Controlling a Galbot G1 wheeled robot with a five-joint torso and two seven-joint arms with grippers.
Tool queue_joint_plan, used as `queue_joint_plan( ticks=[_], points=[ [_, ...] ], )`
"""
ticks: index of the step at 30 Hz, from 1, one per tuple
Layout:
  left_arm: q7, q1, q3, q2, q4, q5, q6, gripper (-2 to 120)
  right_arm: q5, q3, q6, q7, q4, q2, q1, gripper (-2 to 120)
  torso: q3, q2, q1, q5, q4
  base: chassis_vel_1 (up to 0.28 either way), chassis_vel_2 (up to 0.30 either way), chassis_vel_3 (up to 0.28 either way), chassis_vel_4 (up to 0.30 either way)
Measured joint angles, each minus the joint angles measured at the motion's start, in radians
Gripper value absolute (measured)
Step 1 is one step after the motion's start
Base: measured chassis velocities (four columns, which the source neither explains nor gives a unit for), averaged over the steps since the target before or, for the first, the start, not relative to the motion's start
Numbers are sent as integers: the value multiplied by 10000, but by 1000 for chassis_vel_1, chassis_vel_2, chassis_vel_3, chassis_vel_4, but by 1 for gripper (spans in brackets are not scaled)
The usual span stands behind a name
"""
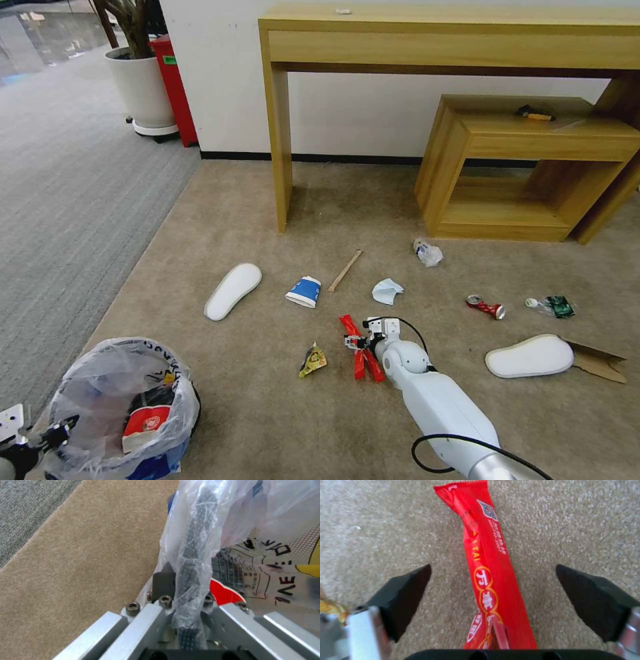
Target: Pick up the trash bin and place the garbage on the floor into it.
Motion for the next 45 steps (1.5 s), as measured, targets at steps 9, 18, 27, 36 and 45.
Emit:
queue_joint_plan(
  ticks=[9, 18, 27, 36, 45],
  points=[
    [-6, -10, -16, 102, 17, -79, 0, 0, -150, 100, 190, -116, -749, 269, 380, 55, 0, 0, 0, 0, 0, 0, 0, 0, 0],
    [-34, 4, -17, 165, -65, -112, 0, 0, -152, 193, 331, -185, -1268, 395, 536, 25, -1, 0, 0, 0, -1, 0, 0, 0, 0],
    [-45, 18, -58, 241, -114, -148, 0, 0, -347, 411, 662, -132, -883, 372, 438, 2, -1, -1, 0, 0, 0, 0, 0, 0, 0],
    [-216, -130, 21, 364, -115, -221, 0, 0, -355, 361, 892, -150, 1741, -130, 320, 2, 0, 0, 0, 0, -3, 0, 0, 0, 0],
    [-495, -578, 306, 490, 37, -262, 1, 0, 1331, -1998, 1471, -805, 4619, -126, 2050, 2, -1, 0, 0, -3, -1, 0, 0, 0, 0]
  ],
)
